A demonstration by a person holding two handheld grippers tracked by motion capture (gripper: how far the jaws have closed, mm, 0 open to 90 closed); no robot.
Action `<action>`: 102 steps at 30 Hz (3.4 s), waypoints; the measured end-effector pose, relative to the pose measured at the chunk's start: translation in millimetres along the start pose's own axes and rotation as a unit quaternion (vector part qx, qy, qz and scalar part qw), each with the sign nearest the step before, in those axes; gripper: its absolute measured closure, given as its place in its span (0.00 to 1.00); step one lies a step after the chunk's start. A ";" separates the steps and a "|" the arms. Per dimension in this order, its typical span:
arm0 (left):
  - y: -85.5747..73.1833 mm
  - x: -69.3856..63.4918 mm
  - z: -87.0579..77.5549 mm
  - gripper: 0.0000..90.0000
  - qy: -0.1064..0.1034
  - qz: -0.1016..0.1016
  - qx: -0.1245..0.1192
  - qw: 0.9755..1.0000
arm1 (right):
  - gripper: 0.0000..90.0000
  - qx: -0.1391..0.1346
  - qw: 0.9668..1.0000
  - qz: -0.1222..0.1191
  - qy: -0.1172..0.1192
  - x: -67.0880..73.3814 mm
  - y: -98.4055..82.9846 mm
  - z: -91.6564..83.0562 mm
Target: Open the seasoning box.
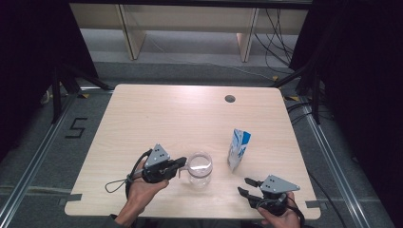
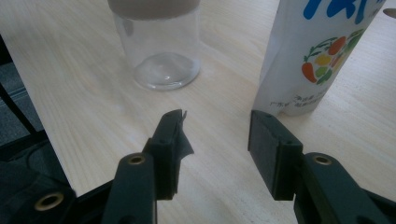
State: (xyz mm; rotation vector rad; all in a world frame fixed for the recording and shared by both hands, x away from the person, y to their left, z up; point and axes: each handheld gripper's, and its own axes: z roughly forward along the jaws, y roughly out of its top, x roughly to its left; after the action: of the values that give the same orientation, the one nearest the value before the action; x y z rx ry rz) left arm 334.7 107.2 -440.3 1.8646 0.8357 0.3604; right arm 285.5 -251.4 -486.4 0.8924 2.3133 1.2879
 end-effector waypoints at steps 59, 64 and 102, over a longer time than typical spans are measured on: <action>-9.3 2.5 -2.1 0.99 0.002 -0.008 -0.010 1.000 | 0.96 -0.069 0.996 -0.038 0.045 17.1 61.8 58.3; -9.2 3.2 -2.6 0.99 0.002 -0.002 -0.009 1.000 | 0.96 -0.076 0.995 -0.044 0.054 18.7 68.3 59.6; -62.8 15.3 -21.0 0.28 0.011 -0.030 0.050 0.998 | 0.97 -0.098 0.989 -0.075 0.083 48.3 101.4 68.1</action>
State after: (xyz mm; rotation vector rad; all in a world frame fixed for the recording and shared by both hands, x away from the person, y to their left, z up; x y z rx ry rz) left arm 309.2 147.4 -488.9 1.9271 0.9367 0.3064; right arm 324.4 -136.5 -436.0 0.5542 2.2739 1.5416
